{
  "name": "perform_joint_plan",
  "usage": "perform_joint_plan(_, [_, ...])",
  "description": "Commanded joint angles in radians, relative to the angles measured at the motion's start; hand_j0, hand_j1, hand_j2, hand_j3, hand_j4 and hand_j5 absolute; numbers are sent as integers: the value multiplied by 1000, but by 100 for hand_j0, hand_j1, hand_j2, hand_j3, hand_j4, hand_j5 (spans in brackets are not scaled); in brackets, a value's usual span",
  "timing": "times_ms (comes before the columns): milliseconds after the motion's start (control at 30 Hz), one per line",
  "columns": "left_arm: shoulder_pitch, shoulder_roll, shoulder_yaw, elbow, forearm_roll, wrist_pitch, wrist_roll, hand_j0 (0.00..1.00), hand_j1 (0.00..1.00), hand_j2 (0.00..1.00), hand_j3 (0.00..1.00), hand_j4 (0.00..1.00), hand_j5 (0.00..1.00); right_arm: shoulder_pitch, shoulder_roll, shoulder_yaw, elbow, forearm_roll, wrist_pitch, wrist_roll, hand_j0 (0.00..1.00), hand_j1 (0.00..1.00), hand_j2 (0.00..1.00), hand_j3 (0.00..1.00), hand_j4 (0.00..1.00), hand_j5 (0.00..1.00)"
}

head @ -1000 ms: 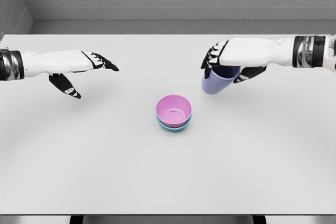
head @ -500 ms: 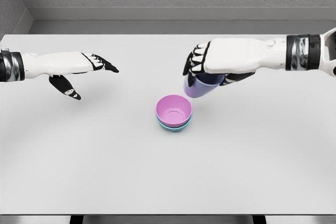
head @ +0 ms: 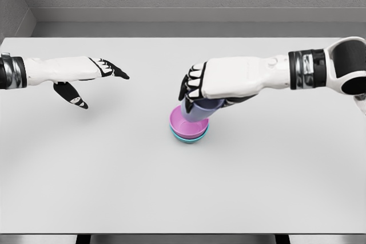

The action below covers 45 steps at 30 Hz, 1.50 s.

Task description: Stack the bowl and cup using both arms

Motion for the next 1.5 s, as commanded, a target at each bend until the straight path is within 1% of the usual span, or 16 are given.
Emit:
perform_joint_plan(0, [0, 1, 1, 0, 7, 3, 0, 100, 100, 100, 100, 100, 100, 0, 11, 10, -1, -4, 4, 0, 56, 56, 56, 56, 56, 56])
perform_joint_plan(167, [0, -1, 1, 0, 7, 3, 0, 100, 100, 100, 100, 100, 100, 2, 22, 34, 2, 0, 4, 0, 56, 56, 56, 56, 56, 56])
perform_joint_plan(567, [0, -1, 1, 0, 7, 3, 0, 100, 100, 100, 100, 100, 100, 2, 65, 34, 30, 43, 4, 0, 56, 56, 56, 56, 56, 56])
perform_joint_plan(667, [0, -1, 1, 0, 7, 3, 0, 100, 100, 100, 100, 100, 100, 2, 69, 34, 57, 46, 4, 0, 56, 56, 56, 56, 56, 56])
perform_joint_plan(1233, [2, -1, 1, 0, 7, 3, 0, 100, 100, 100, 100, 100, 100, 3, 80, 36, 94, 60, 4, 0, 56, 56, 56, 56, 56, 56])
perform_joint_plan(1400, [2, -1, 1, 0, 7, 3, 0, 100, 100, 100, 100, 100, 100, 8, 82, 51, 94, 60, 4, 0, 56, 56, 56, 56, 56, 56])
perform_joint_plan(1467, [2, -1, 1, 0, 7, 3, 0, 100, 100, 100, 100, 100, 100, 8, 86, 73, 94, 62, 4, 0, 56, 56, 56, 56, 56, 56])
